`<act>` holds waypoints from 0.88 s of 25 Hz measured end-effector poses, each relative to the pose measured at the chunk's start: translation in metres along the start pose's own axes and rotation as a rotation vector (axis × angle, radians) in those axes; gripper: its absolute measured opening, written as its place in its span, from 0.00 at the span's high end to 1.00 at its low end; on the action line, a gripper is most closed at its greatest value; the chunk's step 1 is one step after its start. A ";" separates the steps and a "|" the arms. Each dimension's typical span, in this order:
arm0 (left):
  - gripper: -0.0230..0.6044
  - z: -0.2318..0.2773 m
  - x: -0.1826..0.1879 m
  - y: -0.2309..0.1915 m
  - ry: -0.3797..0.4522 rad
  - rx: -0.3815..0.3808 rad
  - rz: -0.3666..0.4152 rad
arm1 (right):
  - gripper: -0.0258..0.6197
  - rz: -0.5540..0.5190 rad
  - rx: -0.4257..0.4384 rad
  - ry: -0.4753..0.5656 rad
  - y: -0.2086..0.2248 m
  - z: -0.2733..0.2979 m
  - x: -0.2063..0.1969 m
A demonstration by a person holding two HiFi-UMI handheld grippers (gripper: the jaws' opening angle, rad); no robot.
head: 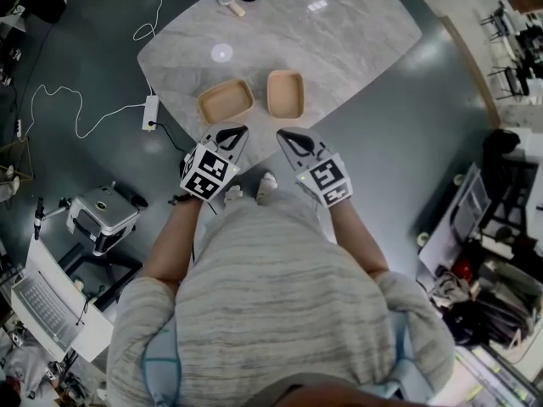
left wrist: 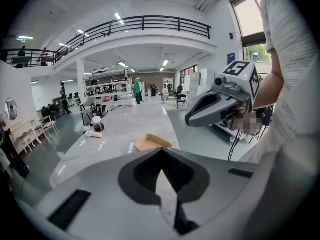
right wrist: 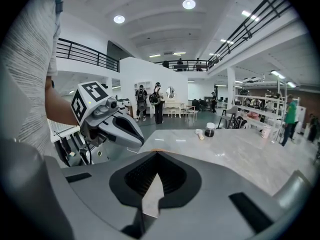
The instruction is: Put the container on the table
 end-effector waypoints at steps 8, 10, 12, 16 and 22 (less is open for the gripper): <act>0.96 -0.002 0.003 0.005 0.003 -0.010 0.006 | 0.96 -0.004 -0.033 -0.010 0.006 -0.012 0.000; 0.96 -0.003 0.003 0.004 0.002 -0.010 0.009 | 0.96 -0.012 -0.042 -0.018 0.007 -0.014 0.000; 0.96 -0.004 0.004 0.003 0.002 -0.009 0.010 | 0.96 -0.019 -0.047 -0.021 0.007 -0.014 0.001; 0.96 -0.005 0.005 0.002 0.004 -0.001 0.005 | 0.96 -0.027 -0.047 -0.017 0.008 -0.013 0.004; 0.96 -0.008 0.002 0.003 0.004 0.009 -0.010 | 0.96 -0.036 -0.037 -0.006 0.006 -0.008 0.009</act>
Point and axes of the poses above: the fingertips, and each gripper's own axes: z forward along the fingers, y to its right, x out of its top, the point moved 8 cm from there along -z, backward along the fingers, and after that the axes turned 1 degree about z, right-handed, at the moved point
